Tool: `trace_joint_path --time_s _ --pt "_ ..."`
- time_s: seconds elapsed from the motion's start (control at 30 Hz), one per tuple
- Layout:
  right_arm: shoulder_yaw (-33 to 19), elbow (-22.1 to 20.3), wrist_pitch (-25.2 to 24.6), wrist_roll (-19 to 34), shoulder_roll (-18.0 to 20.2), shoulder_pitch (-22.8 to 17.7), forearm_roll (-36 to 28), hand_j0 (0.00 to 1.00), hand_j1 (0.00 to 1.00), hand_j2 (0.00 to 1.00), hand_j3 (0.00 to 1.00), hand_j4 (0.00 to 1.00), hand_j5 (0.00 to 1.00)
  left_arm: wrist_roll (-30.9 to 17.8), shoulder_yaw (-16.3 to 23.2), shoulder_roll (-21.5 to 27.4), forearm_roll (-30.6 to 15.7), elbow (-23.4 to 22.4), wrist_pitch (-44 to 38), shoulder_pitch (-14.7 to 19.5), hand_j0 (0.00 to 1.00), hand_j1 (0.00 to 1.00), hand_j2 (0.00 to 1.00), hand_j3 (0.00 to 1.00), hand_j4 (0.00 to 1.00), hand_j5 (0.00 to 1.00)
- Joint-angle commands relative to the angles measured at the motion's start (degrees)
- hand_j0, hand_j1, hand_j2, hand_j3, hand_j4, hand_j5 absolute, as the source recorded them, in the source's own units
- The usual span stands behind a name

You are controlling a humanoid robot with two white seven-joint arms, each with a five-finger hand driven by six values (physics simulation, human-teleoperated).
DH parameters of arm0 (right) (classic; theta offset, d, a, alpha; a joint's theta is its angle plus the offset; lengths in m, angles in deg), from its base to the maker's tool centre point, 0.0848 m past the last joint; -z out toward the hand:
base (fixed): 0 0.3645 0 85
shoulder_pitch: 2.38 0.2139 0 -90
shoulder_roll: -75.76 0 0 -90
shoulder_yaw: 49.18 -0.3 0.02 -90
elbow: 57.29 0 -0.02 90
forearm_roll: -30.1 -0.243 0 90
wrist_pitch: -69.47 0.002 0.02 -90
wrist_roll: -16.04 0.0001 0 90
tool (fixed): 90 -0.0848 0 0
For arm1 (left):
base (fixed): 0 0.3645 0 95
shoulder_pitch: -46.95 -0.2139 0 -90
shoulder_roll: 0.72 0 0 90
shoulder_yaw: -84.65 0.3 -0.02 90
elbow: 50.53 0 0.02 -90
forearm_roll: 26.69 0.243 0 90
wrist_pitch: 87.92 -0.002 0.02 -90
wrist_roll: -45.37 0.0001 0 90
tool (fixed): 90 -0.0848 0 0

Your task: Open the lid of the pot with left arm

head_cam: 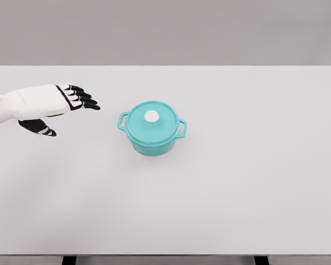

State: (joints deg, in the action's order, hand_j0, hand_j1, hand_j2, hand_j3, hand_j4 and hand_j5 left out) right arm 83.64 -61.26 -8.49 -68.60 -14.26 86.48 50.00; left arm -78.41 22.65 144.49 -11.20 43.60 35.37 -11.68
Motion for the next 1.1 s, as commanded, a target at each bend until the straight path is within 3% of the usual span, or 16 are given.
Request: trace_joint_path --time_s 0.0,0.37,0.43,0.5,0.6,0.7,0.77,1.07 --pt "-0.02 0.11 0.01 0.09 0.01 0.00 -0.03 1.00 1.00 1.00 1.00 1.00 1.00 0.03 0.03 -0.01 -0.29 0.00 -0.06 0.00 1.00 1.00 1.00 1.00 1.00 1.00" --pt "0.07 0.11 0.01 -0.09 0.01 -1.05 0.06 1.00 1.00 1.00 1.00 1.00 1.00 -1.22 0.47 -0.10 0.33 -0.61 1.71 0.18 1.00 1.00 1.00 1.00 1.00 1.00" --pt "0.07 0.11 0.01 -0.09 0.01 -1.05 0.06 1.00 1.00 1.00 1.00 1.00 1.00 -1.22 1.52 0.69 0.33 -0.88 1.71 1.49 1.00 1.00 1.00 1.00 1.00 1.00" --pt "0.07 0.11 0.01 -0.09 0.01 -1.05 0.06 1.00 1.00 1.00 1.00 1.00 1.00 -1.22 3.80 2.53 -2.56 -0.96 1.71 4.65 1.00 1.00 1.00 1.00 1.00 1.00" --pt "0.07 0.11 0.01 -0.09 0.01 -1.05 0.06 1.00 1.00 1.00 1.00 1.00 1.00 -1.22 15.48 6.13 -2.92 -2.11 1.71 14.05 1.00 1.00 1.00 1.00 1.00 1.00" --pt "0.07 0.11 0.01 -0.09 0.01 -1.05 0.06 1.00 1.00 1.00 1.00 1.00 1.00 -1.22 27.25 -6.67 -1.35 -3.25 1.71 26.52 1.00 1.00 1.00 1.00 1.00 1.00" --pt "0.07 0.11 0.01 -0.09 0.01 -1.05 0.06 1.00 1.00 1.00 1.00 1.00 1.00 -1.22 30.96 -10.64 -0.72 -3.51 1.71 29.88 1.00 1.00 1.00 1.00 1.00 1.00" --pt "0.07 0.11 0.01 -0.09 0.01 -1.05 0.06 1.00 1.00 1.00 1.00 1.00 1.00 -1.22 34.04 -13.37 -0.02 -3.78 1.71 34.89 1.00 1.00 1.00 1.00 1.00 1.00"
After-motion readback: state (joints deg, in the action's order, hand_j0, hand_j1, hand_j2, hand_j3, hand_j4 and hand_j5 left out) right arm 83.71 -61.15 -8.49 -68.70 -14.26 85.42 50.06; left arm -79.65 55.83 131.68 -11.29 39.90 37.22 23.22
